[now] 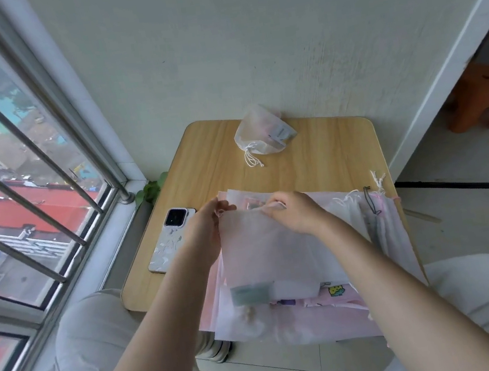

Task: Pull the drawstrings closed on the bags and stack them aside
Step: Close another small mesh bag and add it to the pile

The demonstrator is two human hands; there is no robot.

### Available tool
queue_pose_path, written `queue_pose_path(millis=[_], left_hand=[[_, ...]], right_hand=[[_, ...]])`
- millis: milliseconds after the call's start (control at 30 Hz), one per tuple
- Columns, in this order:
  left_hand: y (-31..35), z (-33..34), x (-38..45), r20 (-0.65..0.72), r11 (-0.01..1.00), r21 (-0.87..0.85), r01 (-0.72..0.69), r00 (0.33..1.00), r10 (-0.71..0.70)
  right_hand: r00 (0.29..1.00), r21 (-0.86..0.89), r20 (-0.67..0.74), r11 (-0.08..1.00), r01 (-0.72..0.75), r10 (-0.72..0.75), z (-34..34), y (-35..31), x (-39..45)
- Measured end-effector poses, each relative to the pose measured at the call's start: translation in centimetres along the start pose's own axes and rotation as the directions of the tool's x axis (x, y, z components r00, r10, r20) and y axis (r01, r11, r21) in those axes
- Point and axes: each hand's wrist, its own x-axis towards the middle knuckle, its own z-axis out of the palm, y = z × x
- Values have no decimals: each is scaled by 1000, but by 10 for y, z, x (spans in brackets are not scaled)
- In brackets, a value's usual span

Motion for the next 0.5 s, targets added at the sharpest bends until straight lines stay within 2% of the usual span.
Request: queue_pose_path(millis=[67,133,267,333,400,500], left_hand=[[1,-1,-1,5,974,-227,9,1000,-8],[0,-4,2,-7,929,-371,-8,1000,6],[-4,-10,8,-18,893,-450,-19,1000,12],[-4,-12,12,-60,881,-472,-20,998,-9],[-3,-11,13,-73,861,-509,-21,997,-19],[-2,-12,11,-71,841,-540,-20,997,-22]], right_hand=[[999,5,-38,1000,-31,31,-3,6,-1],[997,97,-43,993,-61,66,-5,10,-3],[983,302,-30,939,-162,179,-10,15,-5],[965,533,-7,818,-218,262,-11,20,-2],[942,743,1,631,-225,335,-15,22,-1],[937,928,51,330,-172,346,-25,24,0]])
